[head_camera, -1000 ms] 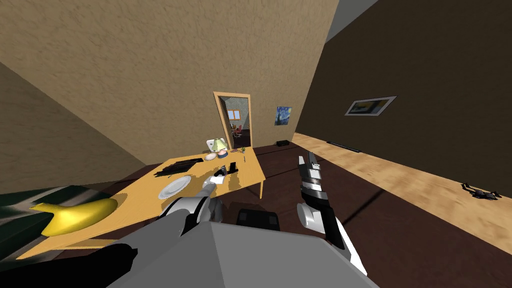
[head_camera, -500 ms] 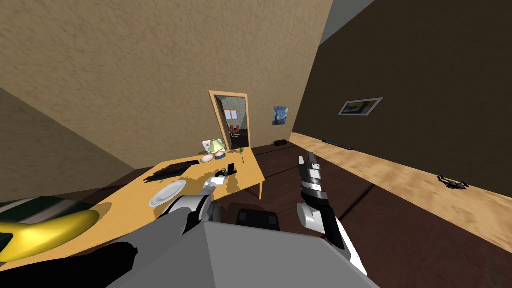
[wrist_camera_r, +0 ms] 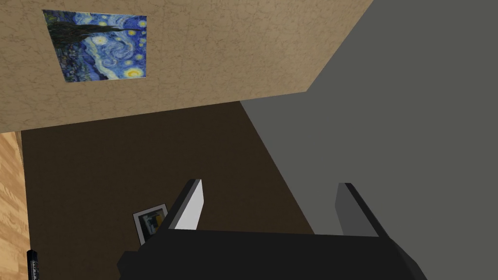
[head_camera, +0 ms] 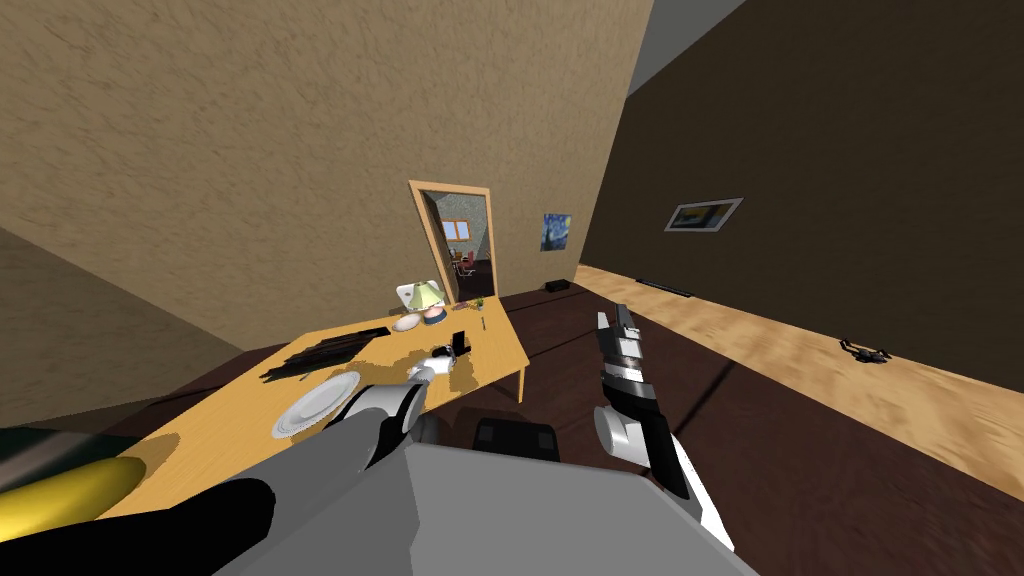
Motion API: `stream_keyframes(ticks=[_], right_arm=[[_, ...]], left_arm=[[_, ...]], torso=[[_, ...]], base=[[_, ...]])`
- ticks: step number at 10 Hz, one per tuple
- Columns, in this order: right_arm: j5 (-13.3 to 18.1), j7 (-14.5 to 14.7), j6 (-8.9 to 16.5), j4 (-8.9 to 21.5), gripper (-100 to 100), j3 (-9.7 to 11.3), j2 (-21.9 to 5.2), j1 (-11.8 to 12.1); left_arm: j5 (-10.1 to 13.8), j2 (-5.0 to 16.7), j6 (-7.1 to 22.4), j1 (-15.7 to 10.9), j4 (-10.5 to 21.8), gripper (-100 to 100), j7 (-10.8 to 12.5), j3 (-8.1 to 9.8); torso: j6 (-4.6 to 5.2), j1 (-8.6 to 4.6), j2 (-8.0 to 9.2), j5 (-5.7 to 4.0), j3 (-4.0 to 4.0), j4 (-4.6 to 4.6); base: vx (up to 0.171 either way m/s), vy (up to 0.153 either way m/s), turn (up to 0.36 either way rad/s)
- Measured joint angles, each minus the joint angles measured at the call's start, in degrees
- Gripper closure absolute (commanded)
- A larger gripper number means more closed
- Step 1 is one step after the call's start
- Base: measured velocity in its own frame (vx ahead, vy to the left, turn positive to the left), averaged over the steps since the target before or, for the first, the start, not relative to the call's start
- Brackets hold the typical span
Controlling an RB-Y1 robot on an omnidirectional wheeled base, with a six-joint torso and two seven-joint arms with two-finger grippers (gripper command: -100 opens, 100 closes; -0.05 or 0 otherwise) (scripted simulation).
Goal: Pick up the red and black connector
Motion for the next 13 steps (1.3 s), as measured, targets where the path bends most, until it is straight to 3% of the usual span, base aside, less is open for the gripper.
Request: stream_keyframes(ticks=[2, 3, 4, 5, 8, 9, 12, 13], right_arm=[[0.0, 0.0, 0.0, 0.0, 0, 0.0, 0.0, -0.01], [0.0, 0.0, 0.0, 0.0, 0, 0.0, 0.0, -0.01], [0.0, 0.0, 0.0, 0.0, 0, 0.0, 0.0, -0.01], [0.0, 0.0, 0.0, 0.0, 0, 0.01, 0.0, -0.01], [0.0, 0.0, 0.0, 0.0, 0, 0.0, 0.0, 0.0], [0.0, 0.0, 0.0, 0.0, 0, 0.0, 0.0, 0.0], [0.0, 0.0, 0.0, 0.0, 0, 0.0, 0.0, -0.01], [0.0, 0.0, 0.0, 0.0, 0, 0.0, 0.0, 0.0]], left_arm=[[-1.23, -0.61, 0.58, 1.21, -1.88, -100, 0.42, 0.7], [-1.28, -0.63, 0.69, 1.26, -1.98, 0, 0.48, 0.73], [-1.28, -0.63, 0.68, 1.25, -1.97, -100, 0.47, 0.72], [-0.79, -0.9, 1.33, 2.43, -3.88, -100, -0.56, 1.56], [1.55, -0.77, 0.42, 2.17, -2.46, -100, -4.18, 3.1], [1.83, -1.17, 1.35, 3.57, -4.94, -100, -5.35, 4.28], [4.37, -0.77, -0.26, 2.58, -2.03, -100, -8.65, 5.12], [6.81, -0.37, -1.6, 1.7, 0.59, -100, -10.7, 5.64]], torso=[[0.0, -0.12, 0.17, -0.02, 0.1, 0.04], [0.0, -0.13, 0.19, -0.03, 0.11, 0.04], [0.0, -0.13, 0.19, -0.03, 0.11, 0.05], [0.0, -0.13, 0.17, -0.03, 0.1, 0.04], [0.0, -0.12, 0.12, -0.03, 0.07, 0.03], [0.0, -0.13, 0.12, -0.03, 0.07, 0.03], [0.0, -0.12, 0.15, -0.03, 0.09, 0.04], [0.01, -0.13, 0.11, -0.03, 0.07, 0.03]], base=[[0.0, 0.0, 0.0], [0.0, 0.0, 0.0], [0.011, -0.003, -0.029], [0.015, -0.003, -0.013], [0.021, -0.001, -0.023], [0.016, -0.001, -0.008], [0.015, 0.0, -0.024], [0.025, -0.001, -0.009]])
